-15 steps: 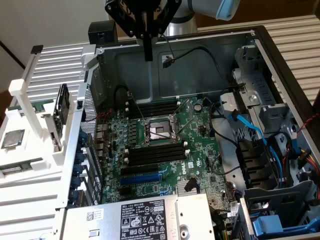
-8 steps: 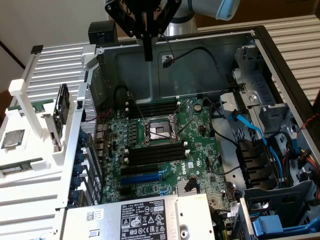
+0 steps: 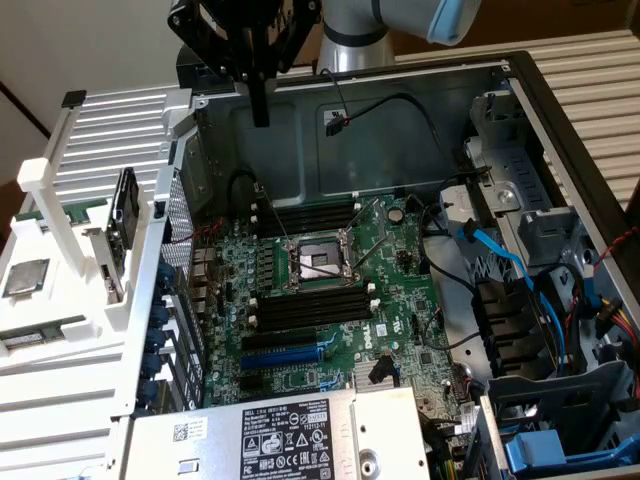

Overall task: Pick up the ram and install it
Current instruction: 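Reach for the ram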

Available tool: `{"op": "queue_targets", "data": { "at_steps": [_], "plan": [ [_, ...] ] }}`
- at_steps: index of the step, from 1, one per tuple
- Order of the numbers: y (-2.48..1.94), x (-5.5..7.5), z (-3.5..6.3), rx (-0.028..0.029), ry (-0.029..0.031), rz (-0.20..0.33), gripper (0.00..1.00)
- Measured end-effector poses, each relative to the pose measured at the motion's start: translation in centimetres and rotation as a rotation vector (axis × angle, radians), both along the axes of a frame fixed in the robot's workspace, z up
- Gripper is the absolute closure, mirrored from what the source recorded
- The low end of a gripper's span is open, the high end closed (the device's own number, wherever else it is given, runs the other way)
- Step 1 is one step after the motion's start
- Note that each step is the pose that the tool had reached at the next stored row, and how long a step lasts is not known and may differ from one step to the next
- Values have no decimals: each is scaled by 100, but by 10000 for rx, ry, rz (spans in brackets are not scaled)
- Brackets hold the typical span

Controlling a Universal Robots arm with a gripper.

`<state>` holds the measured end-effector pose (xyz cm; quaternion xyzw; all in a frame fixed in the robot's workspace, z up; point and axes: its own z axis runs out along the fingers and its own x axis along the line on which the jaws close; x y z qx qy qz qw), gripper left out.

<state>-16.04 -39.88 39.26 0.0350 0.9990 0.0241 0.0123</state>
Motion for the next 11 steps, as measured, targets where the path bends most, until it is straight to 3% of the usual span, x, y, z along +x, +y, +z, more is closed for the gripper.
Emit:
{"op": "queue_targets", "data": {
  "at_steps": [6, 11],
  "plan": [
    [10, -318, 0, 0, 3, 3, 90],
    [67, -592, -2, -11, 10, 1, 90]
  ]
}}
